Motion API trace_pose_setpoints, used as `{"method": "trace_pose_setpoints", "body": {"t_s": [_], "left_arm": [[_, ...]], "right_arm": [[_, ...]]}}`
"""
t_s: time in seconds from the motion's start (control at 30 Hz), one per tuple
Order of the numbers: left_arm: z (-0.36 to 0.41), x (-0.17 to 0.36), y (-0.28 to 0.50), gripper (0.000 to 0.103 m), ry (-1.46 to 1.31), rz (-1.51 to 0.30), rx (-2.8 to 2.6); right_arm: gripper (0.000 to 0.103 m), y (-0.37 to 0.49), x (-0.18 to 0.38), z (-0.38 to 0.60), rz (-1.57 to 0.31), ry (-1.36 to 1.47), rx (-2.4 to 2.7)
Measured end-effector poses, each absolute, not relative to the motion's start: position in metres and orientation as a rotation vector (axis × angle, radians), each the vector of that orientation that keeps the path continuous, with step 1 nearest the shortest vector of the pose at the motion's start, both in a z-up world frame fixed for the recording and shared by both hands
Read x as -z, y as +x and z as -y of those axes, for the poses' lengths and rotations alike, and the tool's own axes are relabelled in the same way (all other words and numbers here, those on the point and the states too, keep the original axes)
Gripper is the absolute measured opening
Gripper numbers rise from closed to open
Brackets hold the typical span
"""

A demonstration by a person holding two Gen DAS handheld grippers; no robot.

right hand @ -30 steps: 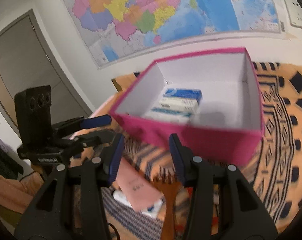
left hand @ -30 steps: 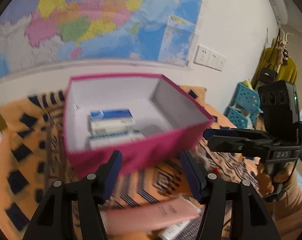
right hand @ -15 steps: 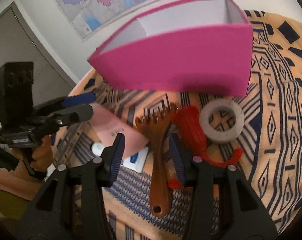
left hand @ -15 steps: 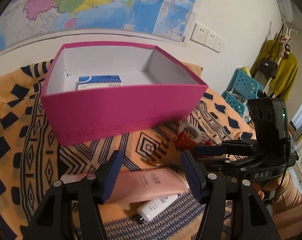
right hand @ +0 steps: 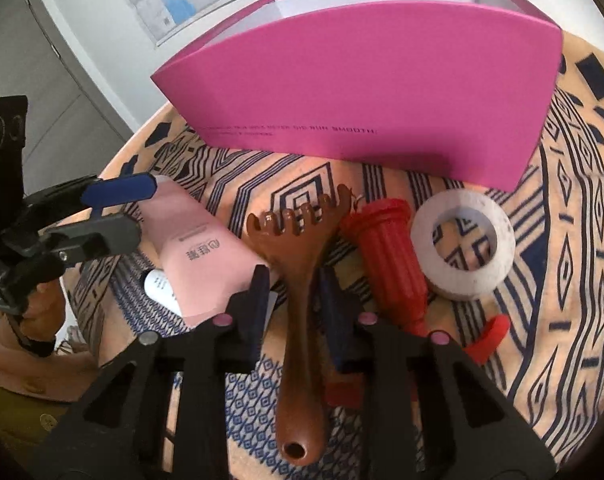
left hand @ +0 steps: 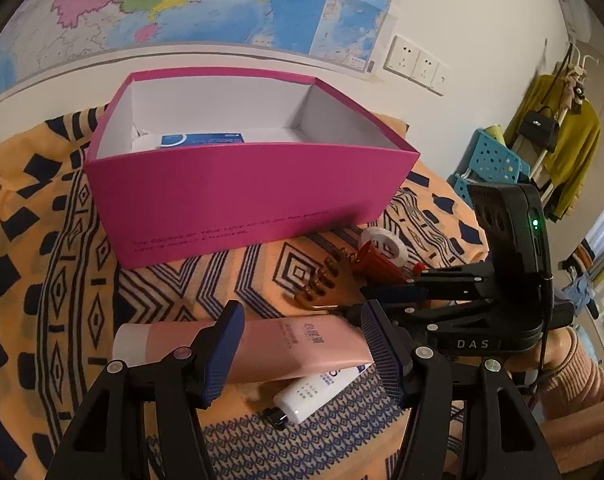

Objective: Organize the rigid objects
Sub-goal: 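Move the right gripper down toward the brown comb-like utensil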

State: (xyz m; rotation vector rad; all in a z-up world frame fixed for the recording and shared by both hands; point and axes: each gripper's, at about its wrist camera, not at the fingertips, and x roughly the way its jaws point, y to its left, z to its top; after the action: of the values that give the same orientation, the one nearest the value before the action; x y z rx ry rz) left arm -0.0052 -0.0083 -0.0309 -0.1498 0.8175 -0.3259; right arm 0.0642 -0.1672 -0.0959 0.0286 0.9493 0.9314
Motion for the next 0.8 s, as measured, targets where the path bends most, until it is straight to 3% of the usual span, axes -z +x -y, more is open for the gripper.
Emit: {"method": "trace_pose_setpoints", "body": {"t_s": [0.27, 0.5, 0.53, 0.8], "left_arm": [[0.01, 0.035, -0.007, 0.062, -0.155, -0.832, 0.337], [0.022, 0.037, -0.006, 0.062, -0.165, -0.842, 0.408], [0.025, 0.039, -0.005, 0.062, -0.167, -0.847, 0.424], [0.061, 0.051, 0.004, 0.062, -0.102, -0.887, 0.5]], "right_arm": [[0.022, 0.065, 0.096, 0.162, -0.929, -0.008, -0.93], [0.009, 0.063, 0.087, 0.181, -0.899, 0.114, -0.975], [0.003, 0.063, 0.085, 0.183, -0.894, 0.133, -0.976], [0.008, 0.064, 0.089, 0.18, -0.934, 0.115, -0.935]]}}
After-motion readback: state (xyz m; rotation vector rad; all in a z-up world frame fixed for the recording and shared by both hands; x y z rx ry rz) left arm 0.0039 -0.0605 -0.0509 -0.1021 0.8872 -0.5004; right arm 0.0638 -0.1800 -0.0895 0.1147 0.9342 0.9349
